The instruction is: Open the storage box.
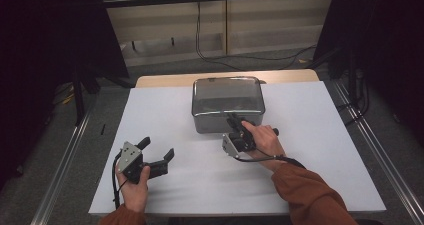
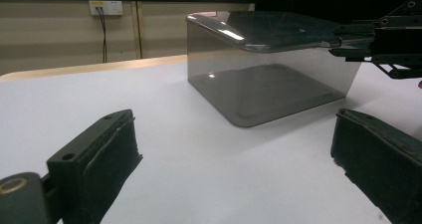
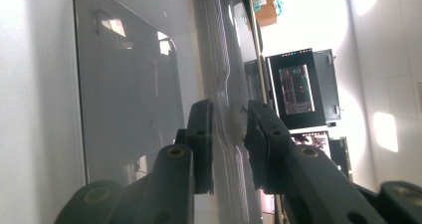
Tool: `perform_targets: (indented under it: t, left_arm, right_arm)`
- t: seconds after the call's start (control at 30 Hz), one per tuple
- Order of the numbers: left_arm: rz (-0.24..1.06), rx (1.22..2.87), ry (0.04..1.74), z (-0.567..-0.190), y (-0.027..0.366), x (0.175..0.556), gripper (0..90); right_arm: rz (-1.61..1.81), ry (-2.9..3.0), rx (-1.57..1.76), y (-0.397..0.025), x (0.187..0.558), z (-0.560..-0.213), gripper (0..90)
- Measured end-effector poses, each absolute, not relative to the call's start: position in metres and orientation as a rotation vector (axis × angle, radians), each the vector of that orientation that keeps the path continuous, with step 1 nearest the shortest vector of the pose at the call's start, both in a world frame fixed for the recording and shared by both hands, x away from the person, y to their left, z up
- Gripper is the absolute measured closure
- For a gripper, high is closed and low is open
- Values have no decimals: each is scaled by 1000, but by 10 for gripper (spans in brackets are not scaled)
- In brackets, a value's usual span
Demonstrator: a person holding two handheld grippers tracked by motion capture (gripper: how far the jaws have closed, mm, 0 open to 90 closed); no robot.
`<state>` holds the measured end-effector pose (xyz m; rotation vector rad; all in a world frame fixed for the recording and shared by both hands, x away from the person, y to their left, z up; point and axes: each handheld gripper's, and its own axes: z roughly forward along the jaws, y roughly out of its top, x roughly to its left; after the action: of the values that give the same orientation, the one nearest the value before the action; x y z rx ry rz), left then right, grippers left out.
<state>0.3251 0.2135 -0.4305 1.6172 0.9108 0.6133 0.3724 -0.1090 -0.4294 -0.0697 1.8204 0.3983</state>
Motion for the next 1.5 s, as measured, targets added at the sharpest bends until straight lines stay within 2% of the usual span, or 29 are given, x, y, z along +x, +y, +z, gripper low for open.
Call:
perform_targets:
  t: [0.73, 0.87, 1.5]
  left_arm:
    - [624, 1662, 834, -428, 193, 340, 29]
    - [580, 1647, 837, -426, 191, 346, 20]
    - [598, 1634, 784, -415, 163, 379, 54]
  right_arm:
    - [425, 1813, -63, -110, 373, -425, 775]
    - [428, 1811, -56, -110, 373, -424, 775]
    - [469, 1783, -35, -112, 375, -412, 781]
